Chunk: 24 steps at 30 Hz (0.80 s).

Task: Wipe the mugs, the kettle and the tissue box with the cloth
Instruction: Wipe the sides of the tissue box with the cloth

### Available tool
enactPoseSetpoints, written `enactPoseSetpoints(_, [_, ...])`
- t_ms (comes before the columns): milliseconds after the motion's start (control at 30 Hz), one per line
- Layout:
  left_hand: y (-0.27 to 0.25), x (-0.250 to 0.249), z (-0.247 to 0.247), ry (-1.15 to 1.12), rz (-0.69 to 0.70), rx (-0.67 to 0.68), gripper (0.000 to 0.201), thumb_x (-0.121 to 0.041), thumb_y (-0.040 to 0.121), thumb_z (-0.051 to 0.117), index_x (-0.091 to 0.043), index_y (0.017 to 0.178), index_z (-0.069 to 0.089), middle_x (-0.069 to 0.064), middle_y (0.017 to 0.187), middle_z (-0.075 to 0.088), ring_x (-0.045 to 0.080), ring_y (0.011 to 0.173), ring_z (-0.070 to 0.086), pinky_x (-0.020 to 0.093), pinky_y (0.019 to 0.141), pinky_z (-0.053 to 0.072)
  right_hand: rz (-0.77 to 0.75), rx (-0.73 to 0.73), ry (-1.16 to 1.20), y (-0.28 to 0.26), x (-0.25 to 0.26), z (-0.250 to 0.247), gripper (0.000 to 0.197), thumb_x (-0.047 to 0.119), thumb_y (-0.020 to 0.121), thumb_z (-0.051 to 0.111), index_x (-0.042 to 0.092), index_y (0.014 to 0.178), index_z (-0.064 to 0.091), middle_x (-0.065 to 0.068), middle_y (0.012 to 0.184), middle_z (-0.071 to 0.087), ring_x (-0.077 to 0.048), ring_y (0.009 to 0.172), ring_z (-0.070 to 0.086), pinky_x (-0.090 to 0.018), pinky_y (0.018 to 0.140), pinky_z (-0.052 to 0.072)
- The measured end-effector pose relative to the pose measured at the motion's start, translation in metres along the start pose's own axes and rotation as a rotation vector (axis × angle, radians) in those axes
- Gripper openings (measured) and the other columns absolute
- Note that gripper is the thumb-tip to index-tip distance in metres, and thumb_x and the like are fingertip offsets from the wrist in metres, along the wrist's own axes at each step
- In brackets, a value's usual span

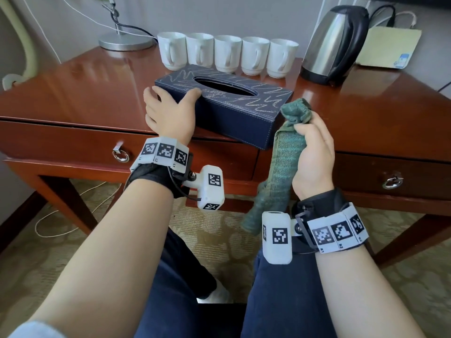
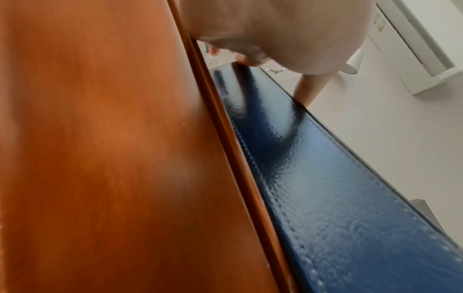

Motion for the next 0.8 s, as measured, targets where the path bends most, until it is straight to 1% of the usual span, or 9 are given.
enactPoseSetpoints(100, [0.012, -0.002, -0.003, 0.059, 0.008, 0.022, 0.083, -0.053, 0.094, 0.051, -0.013, 0.157, 0.016, 0.001, 0.161, 0.01, 0.024, 0.148, 0.01, 0.04, 0.121, 0.004, -0.013, 0.064, -0.02, 0.01, 0.017, 0.016, 0.024, 0.01, 0.077, 0.048, 0.021, 0.079, 0.069, 0.01, 0.071, 0.065, -0.008, 0.071, 0.058, -0.021, 0.067, 0.046])
enactPoseSetpoints(200, [0.027, -0.001, -0.002, 0.09, -0.025, 0.061, 0.078, -0.054, 0.095, 0.049, -0.015, 0.156, 0.019, 0.001, 0.161, 0.014, 0.022, 0.147, 0.015, 0.04, 0.121, 0.006, -0.038, 0.136, -0.145, 0.019, 0.028, 0.03, 0.016, 0.021, 0.082, 0.058, 0.023, 0.072, 0.07, 0.008, 0.073, 0.064, -0.01, 0.075, 0.057, -0.026, 0.072, 0.044])
enactPoseSetpoints(267, [0.035, 0.001, -0.003, 0.094, -0.045, 0.065, 0.075, -0.054, 0.095, 0.049, -0.014, 0.154, 0.024, 0.001, 0.16, 0.016, 0.023, 0.146, 0.019, 0.04, 0.121, 0.008, -0.038, 0.164, -0.232, 0.026, 0.031, 0.038, 0.019, 0.03, 0.084, 0.065, 0.015, 0.072, 0.066, 0.0, 0.075, 0.059, -0.013, 0.077, 0.054, -0.03, 0.075, 0.042])
enactPoseSetpoints(333, [0.041, 0.001, -0.004, 0.099, -0.053, 0.051, 0.075, -0.053, 0.095, 0.05, -0.013, 0.153, 0.026, 0.002, 0.159, 0.018, 0.023, 0.146, 0.02, 0.04, 0.12, 0.009, -0.034, 0.179, -0.299, 0.033, 0.03, 0.045, 0.028, 0.03, 0.085, 0.07, 0.008, 0.072, 0.061, -0.004, 0.074, 0.051, -0.014, 0.074, 0.047, -0.03, 0.071, 0.04])
enactPoseSetpoints(400, [0.046, -0.002, -0.007, 0.122, -0.048, 0.029, 0.076, -0.052, 0.094, 0.051, -0.011, 0.153, 0.026, 0.004, 0.159, 0.018, 0.023, 0.146, 0.02, 0.039, 0.12, 0.008, -0.025, 0.197, -0.342, 0.043, 0.03, 0.052, 0.024, 0.027, 0.085, 0.071, 0.011, 0.071, 0.06, -0.004, 0.074, 0.049, -0.015, 0.073, 0.045, -0.031, 0.07, 0.039])
enactPoseSetpoints(533, [0.057, -0.018, -0.016, 0.196, -0.011, -0.017, 0.077, -0.047, 0.091, 0.058, -0.009, 0.151, 0.028, 0.008, 0.159, 0.018, 0.026, 0.146, 0.021, 0.041, 0.12, 0.009, -0.015, 0.278, -0.381, 0.064, 0.038, 0.072, 0.019, 0.025, 0.089, 0.065, 0.014, 0.074, 0.063, 0.002, 0.075, 0.057, -0.013, 0.077, 0.052, -0.033, 0.078, 0.043])
enactPoseSetpoints(633, [0.067, -0.04, -0.02, 0.282, 0.095, -0.009, 0.076, -0.037, 0.09, 0.062, -0.008, 0.151, 0.028, 0.014, 0.158, 0.019, 0.029, 0.145, 0.021, 0.039, 0.118, 0.015, 0.013, 0.342, -0.418, 0.082, 0.04, 0.089, 0.017, 0.029, 0.09, 0.063, 0.015, 0.097, 0.07, 0.005, 0.097, 0.069, -0.012, 0.096, 0.062, -0.035, 0.095, 0.046])
enactPoseSetpoints(733, [0.061, -0.079, -0.014, 0.135, 0.321, 0.098, 0.045, -0.031, 0.092, 0.058, -0.008, 0.13, 0.052, 0.01, 0.135, 0.045, 0.023, 0.124, 0.044, 0.028, 0.103, 0.033, 0.086, 0.354, -0.387, 0.095, 0.034, 0.095, 0.03, 0.025, 0.092, 0.061, 0.008, 0.117, 0.065, -0.001, 0.11, 0.069, -0.013, 0.106, 0.063, -0.032, 0.098, 0.047])
enactPoseSetpoints(800, [0.045, -0.097, 0.003, 0.029, 0.388, 0.324, 0.027, -0.029, 0.096, 0.056, -0.011, 0.115, 0.063, 0.0, 0.115, 0.061, 0.012, 0.106, 0.051, 0.021, 0.09, 0.035, 0.127, 0.358, -0.346, 0.094, 0.03, 0.096, 0.024, 0.015, 0.096, 0.057, 0.01, 0.118, 0.064, 0.003, 0.105, 0.069, -0.009, 0.101, 0.063, -0.027, 0.094, 0.049])
Point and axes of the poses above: each hand's wrist, its own y-axis towards the middle knuckle, its own z-axis out of the palm, x = y × z, the point moved 10 cm from there along y, towards the middle knuckle
